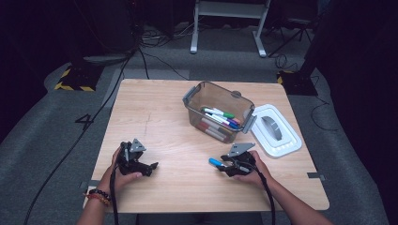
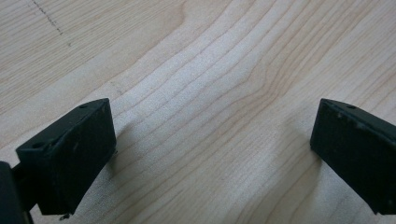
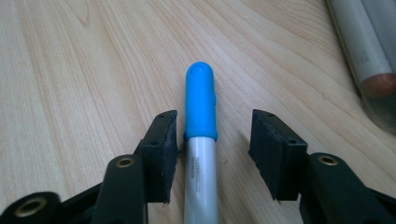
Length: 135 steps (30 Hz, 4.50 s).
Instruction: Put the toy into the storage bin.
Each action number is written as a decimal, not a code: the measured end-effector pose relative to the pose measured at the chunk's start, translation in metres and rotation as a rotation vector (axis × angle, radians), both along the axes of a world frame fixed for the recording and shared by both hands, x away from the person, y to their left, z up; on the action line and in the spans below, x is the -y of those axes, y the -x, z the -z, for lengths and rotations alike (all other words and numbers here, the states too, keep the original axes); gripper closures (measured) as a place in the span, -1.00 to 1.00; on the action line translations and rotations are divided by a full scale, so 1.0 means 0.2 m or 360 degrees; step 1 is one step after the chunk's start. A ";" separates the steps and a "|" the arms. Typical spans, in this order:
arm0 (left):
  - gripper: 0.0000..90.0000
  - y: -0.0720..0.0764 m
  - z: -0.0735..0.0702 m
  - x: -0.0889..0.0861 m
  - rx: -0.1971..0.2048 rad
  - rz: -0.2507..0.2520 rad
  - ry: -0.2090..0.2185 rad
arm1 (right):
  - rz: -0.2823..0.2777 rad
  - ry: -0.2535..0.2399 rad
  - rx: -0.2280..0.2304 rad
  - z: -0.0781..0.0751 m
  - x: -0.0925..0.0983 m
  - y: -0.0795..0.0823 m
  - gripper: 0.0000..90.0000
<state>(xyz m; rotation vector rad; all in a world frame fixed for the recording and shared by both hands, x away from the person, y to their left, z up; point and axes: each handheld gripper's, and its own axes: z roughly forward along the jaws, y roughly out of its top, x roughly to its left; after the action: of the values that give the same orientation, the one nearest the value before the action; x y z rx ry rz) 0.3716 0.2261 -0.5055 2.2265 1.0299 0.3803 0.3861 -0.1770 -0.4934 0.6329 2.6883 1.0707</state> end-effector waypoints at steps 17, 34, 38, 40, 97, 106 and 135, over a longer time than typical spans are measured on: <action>-0.99 0.00 0.00 0.00 -0.0001 0.0005 0.0005 | -0.0047 -0.0044 -0.0024 -0.03 0.08 -0.02 0.65; -0.99 0.00 0.00 0.00 -0.0008 0.0011 0.0009 | -0.0021 -0.0177 0.0025 -0.13 0.20 -0.01 0.65; -0.99 0.00 0.00 0.00 -0.0005 0.0011 0.0009 | -0.0024 -0.0204 0.0048 -0.16 0.20 0.00 0.65; -0.99 0.00 0.00 0.00 -0.0004 0.0011 0.0008 | -0.0024 -0.0214 0.0053 -0.17 0.20 0.00 0.65; -0.99 0.00 0.00 0.00 0.0003 0.0002 0.0000 | 0.0140 -0.0165 0.0191 -0.85 -0.05 -0.50 0.65; -0.99 0.00 0.00 0.00 0.0003 0.0003 0.0000 | 0.0167 -0.0017 0.0027 -0.70 -0.18 -0.67 0.65; -0.99 0.00 0.00 0.00 0.0004 0.0000 0.0000 | 0.0470 -0.0174 0.0362 -0.81 0.44 -0.51 -0.04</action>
<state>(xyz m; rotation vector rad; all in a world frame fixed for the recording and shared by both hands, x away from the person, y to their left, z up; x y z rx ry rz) 0.3720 0.2260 -0.5055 2.2258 1.0284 0.3830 0.4873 -0.2652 -0.3317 0.8402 2.2709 1.1365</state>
